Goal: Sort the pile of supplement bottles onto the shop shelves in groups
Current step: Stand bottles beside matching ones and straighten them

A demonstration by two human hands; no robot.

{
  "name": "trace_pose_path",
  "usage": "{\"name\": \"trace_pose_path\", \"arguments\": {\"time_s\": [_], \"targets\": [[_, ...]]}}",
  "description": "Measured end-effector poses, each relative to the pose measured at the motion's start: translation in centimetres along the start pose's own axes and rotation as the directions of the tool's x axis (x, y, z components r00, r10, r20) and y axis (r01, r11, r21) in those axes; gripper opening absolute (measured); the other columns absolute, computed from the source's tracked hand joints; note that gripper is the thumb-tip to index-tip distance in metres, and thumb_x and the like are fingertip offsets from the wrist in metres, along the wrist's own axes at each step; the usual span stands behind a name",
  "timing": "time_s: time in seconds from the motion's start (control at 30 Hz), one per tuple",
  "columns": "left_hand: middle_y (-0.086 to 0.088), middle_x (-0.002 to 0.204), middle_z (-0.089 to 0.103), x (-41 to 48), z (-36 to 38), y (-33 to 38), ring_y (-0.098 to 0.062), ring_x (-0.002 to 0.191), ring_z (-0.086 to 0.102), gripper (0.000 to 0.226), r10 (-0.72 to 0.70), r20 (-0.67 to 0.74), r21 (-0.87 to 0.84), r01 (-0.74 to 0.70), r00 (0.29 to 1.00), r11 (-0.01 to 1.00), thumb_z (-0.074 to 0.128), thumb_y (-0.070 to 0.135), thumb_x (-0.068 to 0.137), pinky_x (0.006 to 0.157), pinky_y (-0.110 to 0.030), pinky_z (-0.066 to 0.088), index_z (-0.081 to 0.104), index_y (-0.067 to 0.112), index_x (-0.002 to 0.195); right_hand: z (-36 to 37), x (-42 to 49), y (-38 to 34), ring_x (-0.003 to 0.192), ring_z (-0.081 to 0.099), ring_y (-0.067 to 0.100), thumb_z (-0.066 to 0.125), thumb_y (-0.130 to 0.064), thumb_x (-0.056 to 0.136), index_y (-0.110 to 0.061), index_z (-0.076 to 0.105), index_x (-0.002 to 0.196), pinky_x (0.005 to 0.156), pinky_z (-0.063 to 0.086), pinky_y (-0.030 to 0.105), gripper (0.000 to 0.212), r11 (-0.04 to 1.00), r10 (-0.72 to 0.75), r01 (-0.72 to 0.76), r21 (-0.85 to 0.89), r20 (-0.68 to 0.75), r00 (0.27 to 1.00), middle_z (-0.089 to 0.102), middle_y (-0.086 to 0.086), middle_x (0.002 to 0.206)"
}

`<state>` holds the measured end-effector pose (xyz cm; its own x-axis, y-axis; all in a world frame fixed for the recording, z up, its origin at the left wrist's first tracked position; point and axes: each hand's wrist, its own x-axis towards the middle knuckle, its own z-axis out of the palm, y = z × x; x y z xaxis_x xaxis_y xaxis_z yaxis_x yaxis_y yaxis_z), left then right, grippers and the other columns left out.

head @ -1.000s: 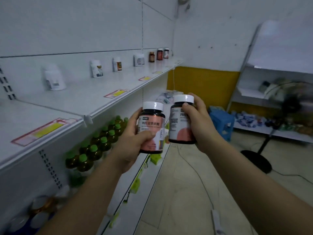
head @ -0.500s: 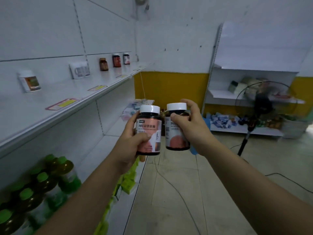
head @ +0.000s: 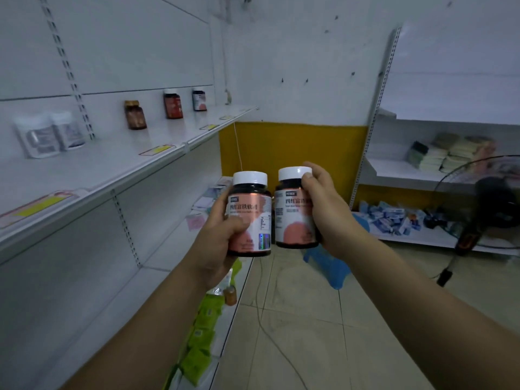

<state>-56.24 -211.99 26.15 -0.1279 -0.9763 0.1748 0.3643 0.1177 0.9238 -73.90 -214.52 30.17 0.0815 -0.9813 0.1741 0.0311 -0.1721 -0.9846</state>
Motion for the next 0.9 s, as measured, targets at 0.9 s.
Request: {"name": "trace_pose_path", "arguments": {"time_s": [0.9], "targets": [[-0.009, 0.112, 0.065, 57.3, -4.3, -5.0, -0.027, 0.094, 0.066, 0.059, 0.171, -0.185, 0.102, -0.155, 0.968, 0.983, 0.043, -0.004, 0.088, 0.074, -0.048, 0.057, 0.039, 0.026, 0.139, -9.0, 60.5, 6.2, 0.097, 0.066, 0.019, 0.057, -0.040, 0.093, -0.039, 0.040, 0.127, 0.085, 0.057, 0.044, 0.038, 0.979, -0.157, 0.176, -0.098, 0.181, 0.971, 0.060, 0.002, 0.112]]}}
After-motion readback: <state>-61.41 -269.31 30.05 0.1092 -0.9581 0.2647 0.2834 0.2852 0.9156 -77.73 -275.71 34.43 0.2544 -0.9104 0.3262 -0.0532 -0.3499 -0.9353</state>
